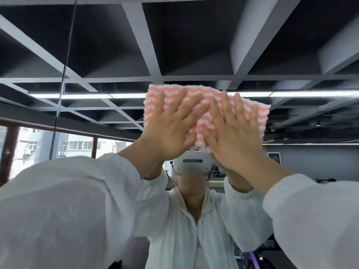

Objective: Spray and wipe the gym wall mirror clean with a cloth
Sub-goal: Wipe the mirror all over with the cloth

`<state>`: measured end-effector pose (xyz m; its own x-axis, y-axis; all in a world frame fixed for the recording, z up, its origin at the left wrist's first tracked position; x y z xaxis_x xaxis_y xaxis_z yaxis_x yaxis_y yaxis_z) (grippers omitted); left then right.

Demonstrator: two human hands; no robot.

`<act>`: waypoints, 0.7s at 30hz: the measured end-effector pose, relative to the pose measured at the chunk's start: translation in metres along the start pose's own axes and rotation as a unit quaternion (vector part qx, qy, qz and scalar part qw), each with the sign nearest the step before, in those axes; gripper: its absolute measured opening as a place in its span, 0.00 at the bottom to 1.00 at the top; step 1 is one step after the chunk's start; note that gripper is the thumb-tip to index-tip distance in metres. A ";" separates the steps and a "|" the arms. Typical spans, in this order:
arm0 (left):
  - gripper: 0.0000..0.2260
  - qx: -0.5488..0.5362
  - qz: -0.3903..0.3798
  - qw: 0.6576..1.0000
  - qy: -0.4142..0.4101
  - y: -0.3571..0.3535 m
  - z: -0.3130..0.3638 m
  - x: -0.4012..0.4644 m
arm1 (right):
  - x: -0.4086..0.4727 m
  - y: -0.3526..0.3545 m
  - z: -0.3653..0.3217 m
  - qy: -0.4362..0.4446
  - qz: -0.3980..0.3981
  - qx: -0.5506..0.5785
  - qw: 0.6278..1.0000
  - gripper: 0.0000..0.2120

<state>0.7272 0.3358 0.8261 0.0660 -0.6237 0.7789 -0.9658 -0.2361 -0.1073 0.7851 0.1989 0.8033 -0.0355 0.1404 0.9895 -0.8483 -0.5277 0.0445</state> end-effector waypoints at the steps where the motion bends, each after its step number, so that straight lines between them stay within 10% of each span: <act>1: 0.28 -0.001 -0.004 1.000 0.002 0.002 -0.006 -0.008 | -0.001 -0.001 -0.012 -0.001 0.004 -0.001 1.000 0.40; 21: 0.26 0.000 -0.030 0.998 0.064 0.053 -0.045 -0.199 | -0.074 -0.013 -0.177 0.109 -0.039 0.047 0.992 0.30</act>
<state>0.6519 0.4812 0.6936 0.0910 -0.5088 0.8560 -0.9610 -0.2702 -0.0585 0.7054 0.3434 0.7051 -0.0925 0.3561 0.9299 -0.8008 -0.5816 0.1431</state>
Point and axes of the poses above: each hand's wrist, its own x-axis towards the middle knuckle, its own y-axis out of the back of the hand, z = x × y, the point moved 3 cm from there along x, towards the middle knuckle, and after that the axes turned 15 degrees about z, right-handed, at the moved point
